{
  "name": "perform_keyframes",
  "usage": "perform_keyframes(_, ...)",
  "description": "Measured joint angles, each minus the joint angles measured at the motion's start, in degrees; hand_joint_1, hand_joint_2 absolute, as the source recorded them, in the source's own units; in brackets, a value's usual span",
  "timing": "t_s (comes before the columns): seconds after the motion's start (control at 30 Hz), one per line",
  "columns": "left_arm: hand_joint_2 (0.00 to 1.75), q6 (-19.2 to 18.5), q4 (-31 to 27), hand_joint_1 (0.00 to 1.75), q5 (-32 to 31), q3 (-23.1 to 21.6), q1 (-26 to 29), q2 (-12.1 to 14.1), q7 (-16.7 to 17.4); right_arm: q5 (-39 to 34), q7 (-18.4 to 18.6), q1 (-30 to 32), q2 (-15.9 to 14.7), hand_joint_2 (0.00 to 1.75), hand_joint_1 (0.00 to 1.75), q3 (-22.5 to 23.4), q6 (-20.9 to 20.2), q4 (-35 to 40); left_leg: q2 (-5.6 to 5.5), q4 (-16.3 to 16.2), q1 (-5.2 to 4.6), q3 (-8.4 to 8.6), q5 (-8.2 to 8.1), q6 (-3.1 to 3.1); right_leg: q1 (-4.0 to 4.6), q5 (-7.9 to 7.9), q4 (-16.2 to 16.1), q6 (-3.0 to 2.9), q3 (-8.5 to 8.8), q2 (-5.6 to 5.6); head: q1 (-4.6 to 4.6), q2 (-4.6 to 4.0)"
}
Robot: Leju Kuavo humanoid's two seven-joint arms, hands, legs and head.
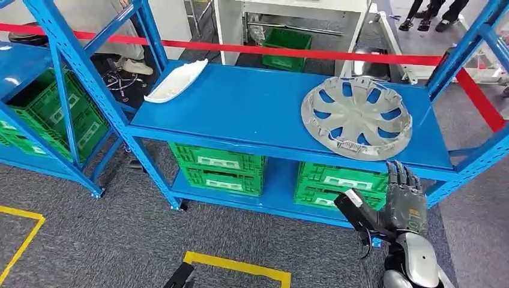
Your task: Take the parts from the cabinet and place them on the table.
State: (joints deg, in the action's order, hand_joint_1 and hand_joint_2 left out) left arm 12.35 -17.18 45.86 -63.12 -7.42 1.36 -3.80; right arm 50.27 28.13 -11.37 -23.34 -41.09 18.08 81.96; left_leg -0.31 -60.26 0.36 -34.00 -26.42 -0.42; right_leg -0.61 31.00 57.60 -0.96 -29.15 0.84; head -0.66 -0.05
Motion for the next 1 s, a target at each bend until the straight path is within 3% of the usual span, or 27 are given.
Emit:
perform_keyframes(0.03, 0.00, 0.0, 0.0, 0.00, 0.0, 0.0, -0.1, 0.0, 0.0, 0.0, 0.1, 0.0, 0.0, 0.00, 0.00, 0.1, 0.0, 0.0, 0.02, 1.1, -0.01, 0.37, -1.17, 0.44, 0.00, -0.06, 0.0, 0.21, -0.41, -0.06, -0.09, 0.00)
perform_keyframes(0.1, 0.00, 0.0, 0.0, 0.00, 0.1, 0.0, 0.1, 0.0, 0.0, 0.0, 0.2, 0.1, 0.0, 0.00, 0.00, 0.3, 0.1, 0.0, -0.03, 1.3, -0.04, 0.03, -1.31, 1.09, -0.03, -0.06, -0.4, 0.85, -0.46, -0.21, -0.09, 0.00)
perform_keyframes(0.13, 0.00, 0.0, 0.0, 0.00, 0.2, 0.0, 0.1, -0.2, -0.1, 0.0, 0.3, 0.1, -0.2, 0.00, 0.00, 0.6, 0.2, 0.1, -0.03, 1.8, 0.52, 0.49, -1.23, 1.47, -0.09, 0.65, -0.1, 1.29, -0.49, -0.28, -0.09, 0.00)
perform_keyframes(0.17, 0.00, 0.1, 0.0, 0.00, 0.2, 0.0, 0.1, -0.1, -0.3, 0.0, 0.4, 0.0, -0.3, 0.00, 0.00, 0.8, 0.2, 0.1, -0.07, 2.0, 0.46, 0.76, -1.39, 1.75, -0.06, 1.24, 1.8, 1.49, -1.31, -0.50, 0.26, 0.00)
perform_keyframes(0.2, 0.00, 0.2, 0.0, 0.00, 0.2, 0.0, -0.1, -0.1, -0.3, 0.0, 0.5, 0.0, -0.5, 0.00, 0.00, 0.9, 0.2, 0.1, -0.07, 2.0, 0.46, 0.91, -1.58, 2.18, -0.11, 2.82, 5.8, 1.61, -3.58, -0.49, 0.57, 0.00)
perform_keyframes(0.27, 0.00, 0.2, 0.0, 0.00, 0.2, 0.0, 0.0, -0.2, -0.3, 0.0, 0.7, 0.3, -0.7, 0.00, 0.00, 1.0, 0.2, 0.1, -0.07, 2.0, 0.38, 1.31, -2.06, 2.42, -0.13, 5.71, 15.2, 1.82, -9.44, -0.50, 0.70, 0.00)
perform_keyframes(0.3, 0.00, 0.2, 0.0, 0.00, 0.2, 0.0, 0.1, -0.2, -0.3, 0.0, 0.8, 0.5, -0.7, 0.00, 0.00, 1.0, 0.2, 0.1, -0.07, 2.0, 0.33, 1.62, -2.36, 2.45, -0.13, 5.76, 18.0, 1.84, -11.67, -0.50, 0.74, 0.00)
perform_keyframes(0.33, 0.00, 0.1, 0.0, 0.00, 0.2, 0.0, 0.2, -0.2, -0.3, 0.0, 0.8, 0.6, -0.8, 0.00, 0.00, 1.0, 0.2, 0.1, -0.08, 2.0, 0.30, 2.12, -2.73, 2.40, -0.13, 4.38, 18.2, 1.77, -12.76, -0.50, 0.74, 0.00)
perform_keyframes(0.37, 0.00, 0.1, 0.0, 0.00, 0.2, 0.0, 0.3, -0.3, -0.3, 0.0, 0.9, 0.7, -0.9, 0.00, 0.00, 1.0, 0.2, 0.1, -0.11, 2.0, 0.26, 2.79, -3.19, 2.34, -0.10, 1.45, 15.8, 1.62, -12.45, -0.50, 0.74, 0.00)
perform_keyframes(0.43, 0.00, 0.1, 0.0, 0.00, 0.2, 0.0, 0.2, -0.3, -0.3, 0.1, 0.9, 0.7, -1.0, 0.00, 0.00, 1.2, 0.2, 0.1, -0.17, 2.0, 0.19, 4.41, -4.20, 2.11, 0.02, -5.73, 6.2, 0.90, -9.22, -0.52, 0.85, 0.00)
perform_keyframes(0.47, 0.00, 0.0, 0.0, 0.00, 0.2, 0.0, 0.2, -0.4, -0.3, 0.1, 0.9, 0.7, -1.2, 0.00, 0.00, 1.2, 0.2, 0.1, -0.18, 2.2, 0.28, 4.26, -4.67, 1.91, 0.26, -6.71, 3.3, 0.36, -8.00, -0.59, 0.92, 0.00)
perform_keyframes(0.5, 0.00, 0.0, 0.0, 0.00, 0.3, 0.0, 0.0, -0.4, -0.3, 0.1, 1.0, 0.7, -1.2, 0.00, 0.00, 1.2, 0.2, 0.1, -0.31, 2.0, -0.24, 4.39, -5.04, 1.43, 0.53, -6.19, 2.3, 0.23, -7.45, -0.69, 0.90, 0.00)
perform_keyframes(0.53, 0.00, 0.0, 0.0, 0.00, 0.3, 0.0, 0.0, -0.5, -0.3, 0.2, 1.0, 0.6, -1.4, 0.00, 0.00, 1.3, 0.2, 0.2, -0.26, 2.1, 0.02, 4.25, -5.09, 1.13, 0.58, -4.97, 1.4, 0.14, -6.98, -0.67, 1.11, 0.00)
perform_keyframes(0.6, 0.00, 0.0, 0.0, 0.00, 0.3, 0.0, 0.1, -0.5, -0.3, 0.2, 1.0, 0.8, -1.5, 0.00, 0.00, 1.4, 0.2, 0.3, -0.15, 2.8, 0.10, 4.74, -5.24, 0.48, 0.70, -4.74, 1.1, -0.30, -6.89, -0.43, 1.05, 0.00)
perform_keyframes(0.63, 0.00, 0.0, 0.0, 0.00, 0.3, 0.0, 0.0, -0.5, -0.3, 0.2, 1.0, 0.8, -1.5, 0.00, 0.00, 1.4, 0.2, 0.5, -0.09, 2.8, 0.05, 5.14, -5.67, 0.07, 0.07, -4.86, 0.5, -0.62, -6.20, -0.43, 0.98, 0.00)
perform_keyframes(0.67, 0.00, 0.0, 0.0, 0.00, 0.2, 0.0, 0.0, -0.5, -0.4, 0.2, 1.1, 0.7, -1.5, 0.00, 0.00, 1.4, 0.3, 0.6, 0.01, 1.6, 0.07, 5.13, -6.13, -0.26, 0.01, -4.72, 0.1, -0.87, -5.56, -0.44, 0.90, 0.00)
perform_keyframes(0.7, 0.00, 0.0, 0.0, 0.00, 0.3, 0.0, -0.2, -0.5, -0.4, 0.2, 1.1, 0.7, -1.5, 0.00, 0.00, 1.4, 0.3, 0.6, 0.01, -1.4, 0.11, 3.65, -7.64, -0.46, -0.06, -4.50, -0.1, -1.21, -5.03, -0.55, 0.57, 0.00)
perform_keyframes(0.77, 0.00, 0.0, 0.0, 0.00, 0.3, 0.0, -0.2, -0.5, -0.4, 0.2, 1.1, 0.8, -1.5, 0.00, 0.00, 1.3, 0.3, 0.6, 0.01, -10.9, 0.31, -1.67, -11.25, -0.88, -0.07, -3.83, -0.1, -1.42, -4.24, -0.59, 0.33, 0.00)
perform_keyframes(0.8, 0.00, 0.0, 0.0, 0.00, 0.3, 0.0, 0.0, -0.5, -0.3, 0.2, 1.1, 0.9, -1.5, 0.00, 0.00, 1.3, 0.3, 0.6, 0.01, -14.3, 0.34, -4.00, -11.75, -1.01, -0.05, -3.43, -0.1, -1.43, -3.80, -0.54, 0.28, 0.00)
perform_keyframes(0.83, 0.00, 0.0, 0.0, 0.00, 0.3, 0.0, 0.1, -0.5, -0.3, 0.2, 1.1, 0.9, -1.5, 0.00, 0.00, 1.3, 0.3, 0.6, 0.01, -15.2, 0.34, -5.18, -11.00, -1.02, -0.06, -3.04, -0.1, -1.37, -3.27, -0.43, 0.26, 0.00)
perform_keyframes(0.87, 0.00, 0.0, 0.0, 0.00, 0.3, 0.0, 0.2, -0.5, -0.3, 0.2, 1.1, 1.0, -1.5, 0.00, 0.00, 1.3, 0.3, 0.6, 0.01, -13.7, 0.34, -5.12, -8.69, -0.98, -0.07, -2.65, -0.1, -1.29, -2.69, -0.35, 0.20, 0.00)
perform_keyframes(0.93, 0.00, 0.0, 0.0, 0.00, 0.3, 0.0, 0.1, -0.4, -0.3, 0.2, 1.1, 1.0, -1.5, 0.00, 0.00, 1.3, 0.2, 0.7, 0.01, -4.6, 0.33, -2.30, -1.47, -0.60, -0.08, -1.64, -0.1, -1.00, -1.05, -0.28, -0.13, 0.00)
perform_keyframes(0.97, 0.00, 0.0, 0.0, 0.00, 0.3, 0.0, 0.1, -0.4, -0.3, 0.2, 1.1, 1.0, -1.5, 0.00, 0.00, 1.3, 0.2, 0.7, 0.00, 0.0, 0.30, -0.95, 1.04, -0.26, -0.08, -1.06, -0.1, -0.76, -0.48, -0.30, -0.24, 0.00)
perform_keyframes(1.0, 0.00, 0.0, 0.0, 0.00, 0.3, 0.0, 0.1, -0.4, -0.3, 0.2, 1.1, 0.9, -1.5, 0.00, 0.00, 1.3, 0.2, 0.7, -0.04, 0.1, -0.08, -0.58, 0.14, 0.04, 0.29, -0.81, -0.1, -0.37, -0.30, -0.31, 0.02, 0.00)
